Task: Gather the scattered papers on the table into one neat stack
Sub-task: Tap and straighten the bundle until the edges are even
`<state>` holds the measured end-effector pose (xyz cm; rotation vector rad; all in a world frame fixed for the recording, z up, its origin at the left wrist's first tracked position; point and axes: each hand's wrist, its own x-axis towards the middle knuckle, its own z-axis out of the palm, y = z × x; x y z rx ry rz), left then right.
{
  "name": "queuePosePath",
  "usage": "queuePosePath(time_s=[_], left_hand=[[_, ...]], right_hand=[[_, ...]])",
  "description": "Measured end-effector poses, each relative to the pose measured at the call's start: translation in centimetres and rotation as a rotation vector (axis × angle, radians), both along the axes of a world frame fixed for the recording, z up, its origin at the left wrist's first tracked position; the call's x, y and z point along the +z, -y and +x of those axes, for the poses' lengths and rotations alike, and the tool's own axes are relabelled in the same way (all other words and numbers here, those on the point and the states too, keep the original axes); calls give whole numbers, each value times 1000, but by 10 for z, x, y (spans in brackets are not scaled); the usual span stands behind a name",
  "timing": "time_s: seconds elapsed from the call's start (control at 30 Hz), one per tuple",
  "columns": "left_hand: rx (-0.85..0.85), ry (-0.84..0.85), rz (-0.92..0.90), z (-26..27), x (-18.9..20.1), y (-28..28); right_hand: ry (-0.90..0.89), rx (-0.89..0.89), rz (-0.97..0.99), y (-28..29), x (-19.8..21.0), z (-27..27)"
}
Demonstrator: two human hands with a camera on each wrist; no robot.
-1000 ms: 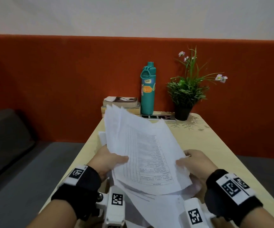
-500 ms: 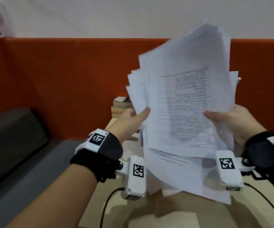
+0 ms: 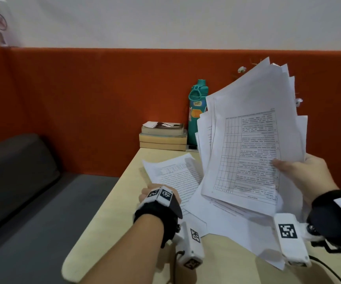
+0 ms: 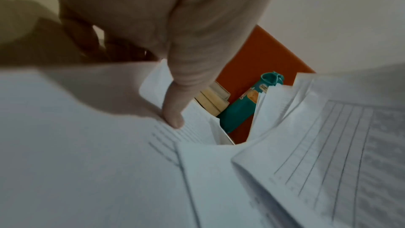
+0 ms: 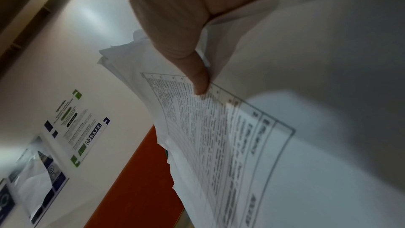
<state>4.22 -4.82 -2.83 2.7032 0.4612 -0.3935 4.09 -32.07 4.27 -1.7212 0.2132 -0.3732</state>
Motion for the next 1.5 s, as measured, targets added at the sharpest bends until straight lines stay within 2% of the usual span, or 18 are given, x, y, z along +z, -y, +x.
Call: queuePosePath(time_s=[0.1,0.2,0.33,0.4,0.43,0.5,0.57,0.7,0.83,1.0,1.1,1.2,1.27,1.37,1.5], left_hand=[[169,224,-280,7,6,-7],[293,541,-359,5,44,-34],[222,990,-590,-11,113,-68],[156,1088,-734,-20,144,-78],[112,1079,-837,-22,155,-82],[49,953,-1024,-18,159,-78],[53,836,-1004,-11,143,-60],[76,754,-934,-2,101,-17],[89,789,-880,2,86,-6],[111,645,-1181,0,86,2],[34,833,-1119,0,97,12],[10,1026,-1042,2,113,17],[11,1090,-1033,-1,115,17],[19,1088,-980,-7,108,19],[52,1173,-932,-9,101,16]], right_hand=[[-2,11,30,5,-2,-2],[-10,-12,66,13,-8,0],[-45,-49,116,14,-22,5],[-54,-40,148,10,-26,5],[-60,-24,164,7,-26,5],[-77,17,197,0,-24,2],[-85,83,245,-8,-19,-1],[-68,248,326,-20,-14,-4],[-11,366,359,-20,-3,-9],[53,360,282,-26,2,-9],[148,261,288,-40,17,-10],[357,179,212,-51,35,-12],[448,114,203,-55,40,-14],[456,115,199,-63,33,-12],[443,110,165,-72,22,-8]])
